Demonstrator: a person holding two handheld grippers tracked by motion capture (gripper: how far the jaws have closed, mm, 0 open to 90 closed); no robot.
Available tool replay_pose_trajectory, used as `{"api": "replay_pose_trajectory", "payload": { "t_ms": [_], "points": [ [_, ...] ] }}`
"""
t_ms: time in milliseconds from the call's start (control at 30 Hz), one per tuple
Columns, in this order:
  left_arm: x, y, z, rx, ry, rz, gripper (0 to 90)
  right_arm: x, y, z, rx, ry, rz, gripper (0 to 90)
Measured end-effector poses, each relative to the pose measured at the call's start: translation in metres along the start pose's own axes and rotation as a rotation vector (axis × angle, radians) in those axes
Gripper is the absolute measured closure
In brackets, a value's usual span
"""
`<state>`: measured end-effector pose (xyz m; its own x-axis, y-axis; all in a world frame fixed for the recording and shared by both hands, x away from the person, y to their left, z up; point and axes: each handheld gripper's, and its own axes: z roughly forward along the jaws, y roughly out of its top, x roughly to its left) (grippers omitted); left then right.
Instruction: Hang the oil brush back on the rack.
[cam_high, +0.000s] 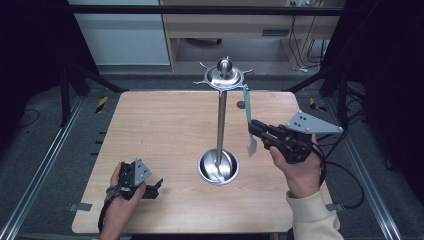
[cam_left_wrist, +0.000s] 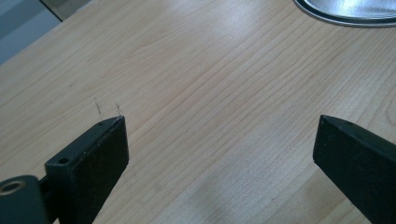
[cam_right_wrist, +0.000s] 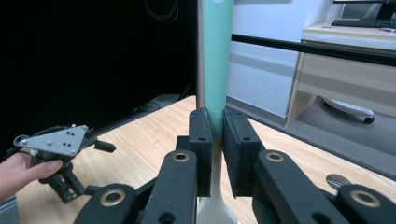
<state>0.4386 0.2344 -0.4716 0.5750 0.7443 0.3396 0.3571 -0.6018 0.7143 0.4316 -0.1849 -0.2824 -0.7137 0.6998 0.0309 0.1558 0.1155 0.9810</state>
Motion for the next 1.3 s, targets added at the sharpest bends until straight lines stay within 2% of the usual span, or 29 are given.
{"api": "replay_pose_trajectory", "payload": {
  "t_ms": [1300],
  "points": [
    [-0.0008, -0.0002, 0.0005, 0.005, -0.006, 0.005, 3.1, 0.0016, -0.0001, 0.0081, 0.001, -0.003, 0.004, 81.9]
  ]
}}
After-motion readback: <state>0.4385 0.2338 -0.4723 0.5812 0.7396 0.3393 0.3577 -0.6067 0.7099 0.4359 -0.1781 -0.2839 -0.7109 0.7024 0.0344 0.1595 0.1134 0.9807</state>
